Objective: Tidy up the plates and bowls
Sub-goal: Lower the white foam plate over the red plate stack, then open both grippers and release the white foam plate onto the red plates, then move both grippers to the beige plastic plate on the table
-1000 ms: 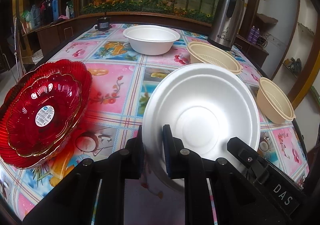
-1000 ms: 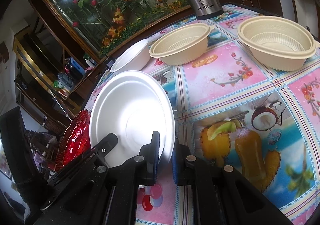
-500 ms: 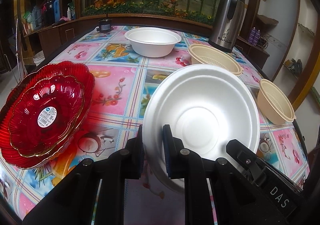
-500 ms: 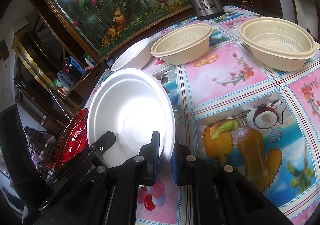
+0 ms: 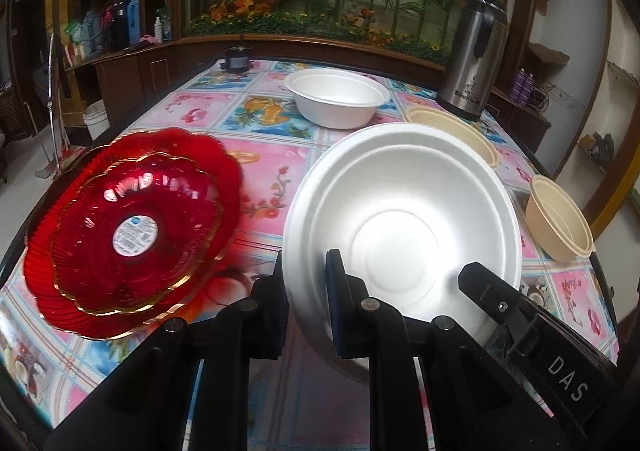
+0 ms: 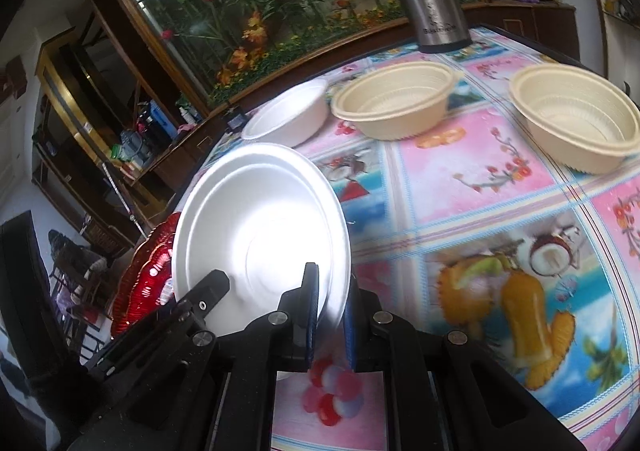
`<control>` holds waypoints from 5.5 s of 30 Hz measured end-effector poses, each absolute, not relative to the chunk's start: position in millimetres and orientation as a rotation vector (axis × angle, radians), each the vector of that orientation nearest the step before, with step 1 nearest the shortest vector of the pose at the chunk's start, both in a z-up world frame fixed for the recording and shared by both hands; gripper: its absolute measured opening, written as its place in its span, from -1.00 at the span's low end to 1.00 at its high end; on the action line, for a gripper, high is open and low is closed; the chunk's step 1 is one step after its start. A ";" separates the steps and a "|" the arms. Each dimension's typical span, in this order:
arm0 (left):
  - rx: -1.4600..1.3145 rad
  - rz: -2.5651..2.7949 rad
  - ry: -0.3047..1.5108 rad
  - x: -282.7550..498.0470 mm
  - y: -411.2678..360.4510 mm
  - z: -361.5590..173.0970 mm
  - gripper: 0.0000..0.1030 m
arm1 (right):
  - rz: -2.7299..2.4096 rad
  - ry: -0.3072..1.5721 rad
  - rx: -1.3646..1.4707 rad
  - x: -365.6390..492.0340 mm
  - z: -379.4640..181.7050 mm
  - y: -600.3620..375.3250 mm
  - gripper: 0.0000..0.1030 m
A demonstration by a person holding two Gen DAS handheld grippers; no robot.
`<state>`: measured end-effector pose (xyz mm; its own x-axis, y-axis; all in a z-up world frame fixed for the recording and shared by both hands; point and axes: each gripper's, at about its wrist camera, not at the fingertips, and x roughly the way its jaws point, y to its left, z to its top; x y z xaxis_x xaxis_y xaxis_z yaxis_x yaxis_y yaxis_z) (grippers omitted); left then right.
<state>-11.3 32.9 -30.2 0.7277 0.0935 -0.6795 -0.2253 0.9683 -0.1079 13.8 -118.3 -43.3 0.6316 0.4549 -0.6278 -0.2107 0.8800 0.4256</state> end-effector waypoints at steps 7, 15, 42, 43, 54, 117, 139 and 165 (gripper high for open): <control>-0.215 0.273 0.674 -24.7 70.5 -6.2 -0.72 | 0.478 0.764 0.281 15.8 -17.8 -78.8 -0.80; -0.259 0.371 0.648 -37.6 113.8 2.7 -0.72 | 0.588 0.767 0.210 18.2 1.9 -22.8 -0.80; -0.313 0.502 0.745 -37.2 172.5 -19.5 -0.71 | 0.710 0.925 0.131 33.1 -14.4 62.0 -0.80; -0.313 0.504 0.758 -35.6 172.6 -21.0 -0.71 | 0.707 0.932 0.129 33.8 -16.4 62.6 -0.80; -0.326 0.510 0.826 -29.4 176.6 -29.4 -0.71 | 0.690 0.990 0.089 37.2 -30.7 71.4 -0.77; -0.303 0.311 0.759 -22.4 121.2 -7.2 0.53 | 0.610 0.975 0.503 43.8 -30.2 -31.3 0.67; -0.169 -0.058 0.898 12.5 -24.3 -13.6 0.53 | 0.320 0.900 0.741 25.1 -40.3 -228.5 0.70; -0.208 -0.202 0.972 126.8 -162.5 -19.5 0.52 | 0.064 0.851 0.866 74.2 -45.4 -373.9 0.68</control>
<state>126.8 -162.5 -19.5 0.5479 -0.2617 -0.7945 0.0758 0.9614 -0.2643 74.2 -373.9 -45.4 0.6786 0.3745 -0.6319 0.2762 0.6670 0.6920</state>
